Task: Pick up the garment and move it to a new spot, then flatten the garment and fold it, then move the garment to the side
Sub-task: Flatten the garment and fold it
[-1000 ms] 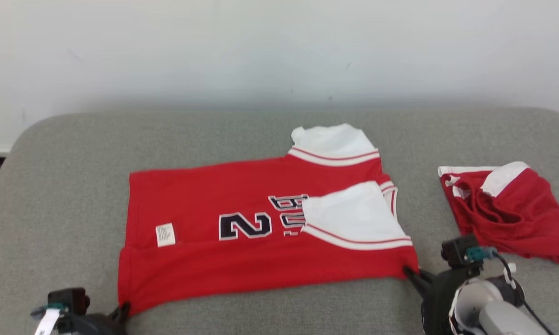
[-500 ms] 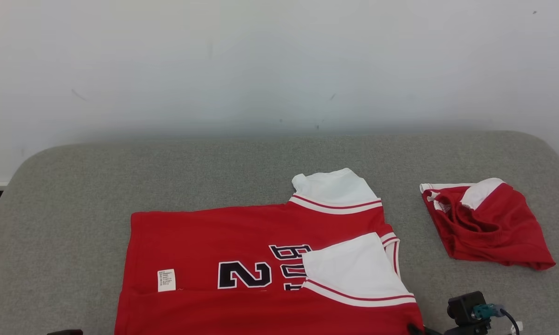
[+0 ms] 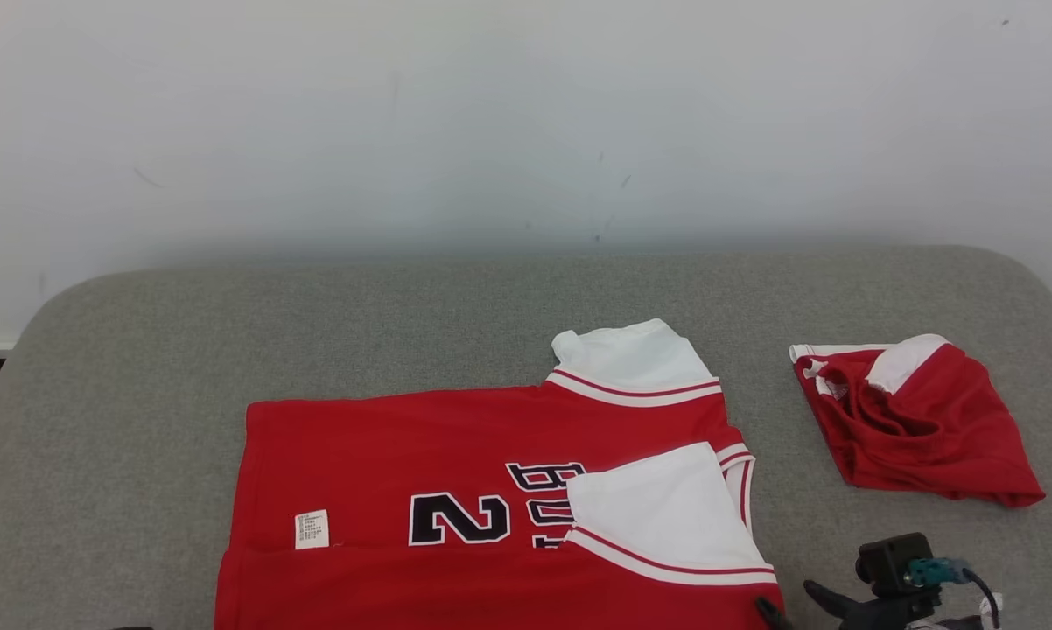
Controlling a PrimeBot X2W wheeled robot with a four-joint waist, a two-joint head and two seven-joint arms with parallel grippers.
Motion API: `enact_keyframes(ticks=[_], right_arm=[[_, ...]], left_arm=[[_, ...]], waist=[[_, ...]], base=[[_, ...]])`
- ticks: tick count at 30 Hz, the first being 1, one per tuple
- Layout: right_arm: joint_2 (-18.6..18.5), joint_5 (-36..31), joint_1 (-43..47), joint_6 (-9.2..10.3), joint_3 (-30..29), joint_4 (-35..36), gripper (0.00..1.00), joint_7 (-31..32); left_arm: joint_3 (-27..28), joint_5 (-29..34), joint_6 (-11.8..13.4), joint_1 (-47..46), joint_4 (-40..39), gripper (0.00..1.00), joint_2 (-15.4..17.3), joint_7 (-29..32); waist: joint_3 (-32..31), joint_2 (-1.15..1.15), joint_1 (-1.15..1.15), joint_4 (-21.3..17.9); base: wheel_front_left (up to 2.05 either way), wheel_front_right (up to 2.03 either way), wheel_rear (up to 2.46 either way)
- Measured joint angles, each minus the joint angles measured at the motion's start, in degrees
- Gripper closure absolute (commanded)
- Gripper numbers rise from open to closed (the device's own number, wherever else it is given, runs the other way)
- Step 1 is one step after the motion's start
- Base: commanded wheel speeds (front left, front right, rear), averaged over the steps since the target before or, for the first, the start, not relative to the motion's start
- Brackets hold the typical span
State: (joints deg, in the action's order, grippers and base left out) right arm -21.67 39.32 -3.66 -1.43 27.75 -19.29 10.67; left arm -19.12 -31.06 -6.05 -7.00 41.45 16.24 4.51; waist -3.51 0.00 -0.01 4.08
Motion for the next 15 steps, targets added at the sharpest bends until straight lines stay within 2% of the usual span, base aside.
enact_keyframes(ticks=[7, 15], right_arm=[[-2.6, 2.8, 1.9, -0.31, -2.6, 8.3, 0.0, 0.9], [-4.0, 4.0, 2.6, 2.21, -6.7, 14.3, 0.0, -0.2]], left_arm=[[0.7, 0.1, 1.4, 3.6, -6.5, 0.0, 2.1, -0.8], [2.7, -0.1, 3.0, 6.7, -18.7, 0.0, 3.4, -4.2]], waist=[[-0.3, 0.0, 0.0, -0.4], [-0.4, 0.0, 0.01, -0.5]], base=[[0.0, 0.0, 0.0], [0.0, 0.0, 0.0]])
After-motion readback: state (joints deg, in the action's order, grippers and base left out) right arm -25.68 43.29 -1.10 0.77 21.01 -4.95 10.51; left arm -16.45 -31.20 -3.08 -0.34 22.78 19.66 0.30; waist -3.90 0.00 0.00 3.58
